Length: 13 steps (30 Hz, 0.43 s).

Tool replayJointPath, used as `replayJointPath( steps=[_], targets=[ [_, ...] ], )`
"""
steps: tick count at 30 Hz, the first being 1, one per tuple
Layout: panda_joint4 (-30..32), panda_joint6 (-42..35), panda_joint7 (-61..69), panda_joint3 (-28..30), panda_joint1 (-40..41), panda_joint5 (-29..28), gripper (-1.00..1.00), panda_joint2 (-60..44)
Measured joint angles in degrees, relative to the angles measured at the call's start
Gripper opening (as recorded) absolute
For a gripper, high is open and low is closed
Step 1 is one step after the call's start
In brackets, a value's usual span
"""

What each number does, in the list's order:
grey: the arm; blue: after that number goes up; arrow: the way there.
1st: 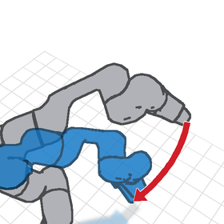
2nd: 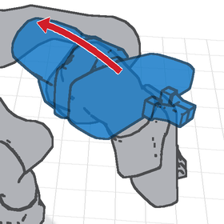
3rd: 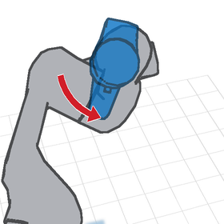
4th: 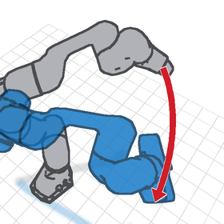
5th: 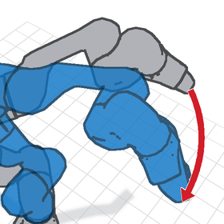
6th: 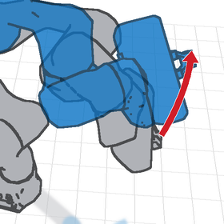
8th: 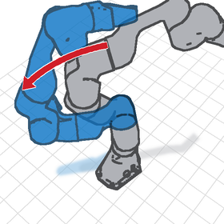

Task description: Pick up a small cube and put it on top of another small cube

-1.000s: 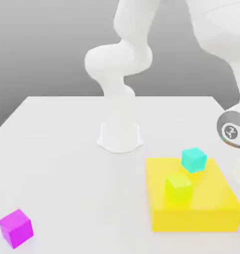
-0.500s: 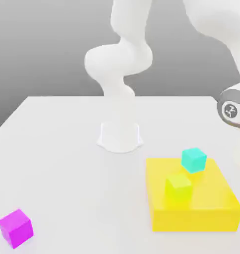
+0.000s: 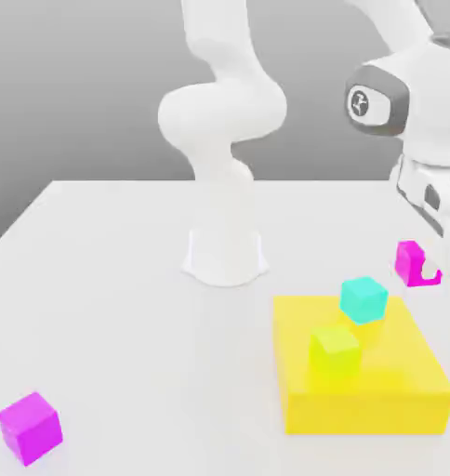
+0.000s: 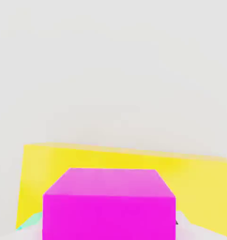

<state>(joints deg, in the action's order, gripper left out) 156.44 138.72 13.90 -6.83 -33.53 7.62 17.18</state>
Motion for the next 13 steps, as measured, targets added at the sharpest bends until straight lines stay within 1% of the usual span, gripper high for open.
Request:
replayJointPath(
  steps=[4, 5, 10, 11, 13],
  targets=[
    [5.7, -2.3, -3.1, -1.2, 1.2, -1.4, -1.00, 8.4],
    [6.6, -1.4, -3.6, -1.5, 1.5, -1.6, -1.00, 8.5],
    [9.5, 9.6, -4.4, -2.6, 2.1, -2.1, -1.00, 0.5],
    [9.8, 11.0, -4.4, -2.7, 2.2, -2.2, 1.00, -0.6],
    [9.8, 11.0, -4.4, -2.7, 2.2, -2.2, 1.00, -0.6]
  ],
)
